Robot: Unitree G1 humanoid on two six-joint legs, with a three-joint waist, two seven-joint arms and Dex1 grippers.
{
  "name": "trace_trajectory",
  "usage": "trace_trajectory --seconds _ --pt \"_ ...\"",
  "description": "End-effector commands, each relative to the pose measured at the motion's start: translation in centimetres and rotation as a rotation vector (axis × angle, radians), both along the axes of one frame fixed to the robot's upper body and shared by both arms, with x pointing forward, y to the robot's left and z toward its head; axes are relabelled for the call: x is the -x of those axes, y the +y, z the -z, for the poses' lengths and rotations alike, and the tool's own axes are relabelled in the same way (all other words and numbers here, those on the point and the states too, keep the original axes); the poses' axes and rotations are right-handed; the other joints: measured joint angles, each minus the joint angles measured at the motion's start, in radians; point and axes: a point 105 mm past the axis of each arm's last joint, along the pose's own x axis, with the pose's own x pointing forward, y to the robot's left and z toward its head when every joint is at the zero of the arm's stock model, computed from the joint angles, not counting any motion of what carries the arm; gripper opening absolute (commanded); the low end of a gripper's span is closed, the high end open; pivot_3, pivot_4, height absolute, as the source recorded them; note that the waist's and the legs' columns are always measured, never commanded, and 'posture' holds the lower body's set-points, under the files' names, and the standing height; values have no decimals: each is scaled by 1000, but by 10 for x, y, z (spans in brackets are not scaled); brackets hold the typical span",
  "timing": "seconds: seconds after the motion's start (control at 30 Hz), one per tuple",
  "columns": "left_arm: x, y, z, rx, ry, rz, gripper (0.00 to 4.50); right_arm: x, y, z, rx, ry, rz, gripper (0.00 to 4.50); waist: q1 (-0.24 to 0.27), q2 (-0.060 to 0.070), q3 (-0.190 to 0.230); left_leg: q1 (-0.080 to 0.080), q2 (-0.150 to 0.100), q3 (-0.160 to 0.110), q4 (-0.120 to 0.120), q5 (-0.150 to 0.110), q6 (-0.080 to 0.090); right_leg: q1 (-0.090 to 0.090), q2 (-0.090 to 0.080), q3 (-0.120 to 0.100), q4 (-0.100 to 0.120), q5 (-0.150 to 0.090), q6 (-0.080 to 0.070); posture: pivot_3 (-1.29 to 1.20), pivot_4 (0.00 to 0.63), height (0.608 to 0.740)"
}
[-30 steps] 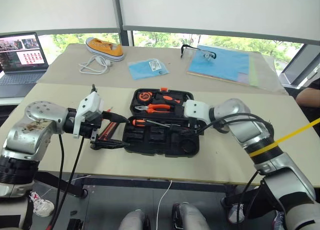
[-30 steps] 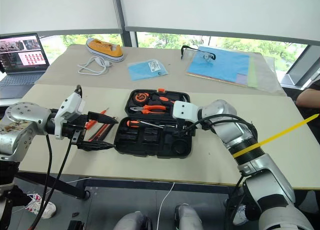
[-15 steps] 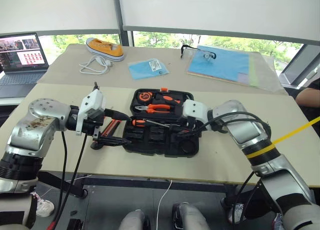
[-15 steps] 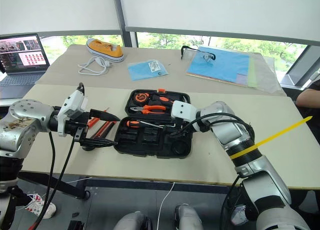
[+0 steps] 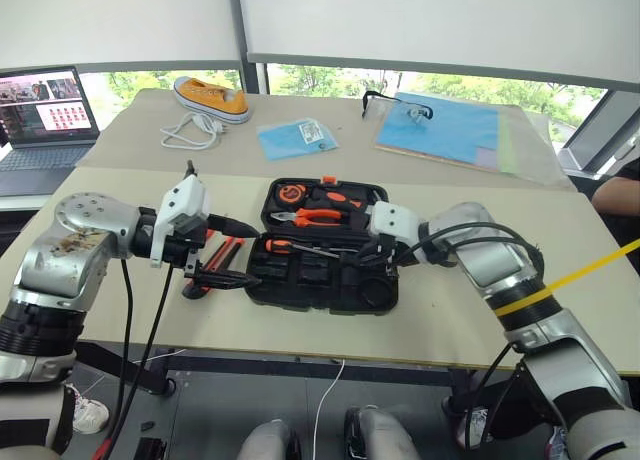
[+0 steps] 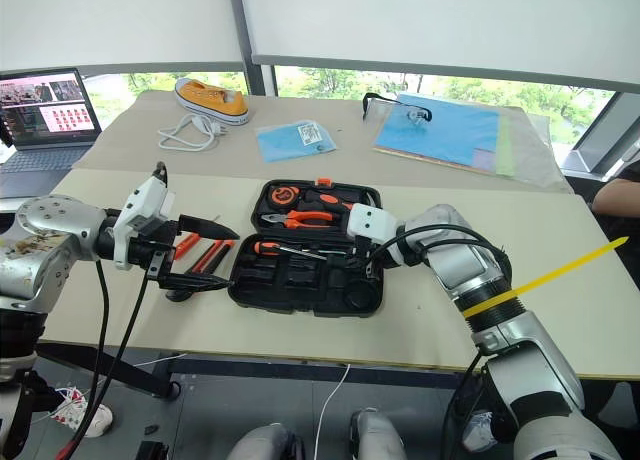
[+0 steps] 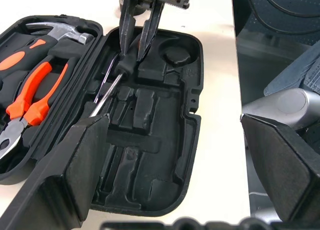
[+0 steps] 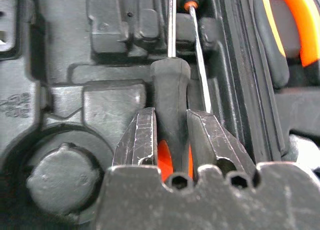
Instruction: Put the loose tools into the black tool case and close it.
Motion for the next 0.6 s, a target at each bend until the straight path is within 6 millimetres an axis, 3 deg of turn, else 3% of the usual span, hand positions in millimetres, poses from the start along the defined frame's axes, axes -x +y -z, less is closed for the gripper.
trace_trajectory --seconds 0.03,0.3,0.37,0.5,0.53,0.6 --pt "0 -2 -9 -2 -50 15 4500 3 3 -13 16 -80 -65 601 0 0 0 0 0 0 -1 0 0 0 0 0 0 0 0 0 150 718" --pt "0 -2 -9 -5 -51 16 4500 -7 -3 -1 44 -83 -3 601 1 0 0 0 0 0 -2 0 0 0 0 0 -1 0 0 0 150 718" --pt "0 -2 -10 -5 -51 16 4500 -7 -1 -4 20 -78 -2 1589 1 0 0 0 0 0 -2 0 0 0 0 0 -1 0 0 0 150 718" --pt "-1 -2 -9 -7 -50 14 4500 -2 11 -17 -56 -73 -18 2892 -1 0 0 0 0 0 -2 0 0 0 0 0 -1 0 0 0 150 718" --pt "-1 -2 -9 -7 -50 14 4500 -2 15 -22 -88 -67 -14 3149 -1 0 0 0 0 0 -2 0 0 0 0 0 -1 0 0 0 150 718" --pt "-2 -2 -8 -6 -49 14 4500 -1 20 -26 -129 -53 -3 3149 -3 0 0 1 0 0 -2 0 0 0 0 0 0 -1 -1 0 150 718"
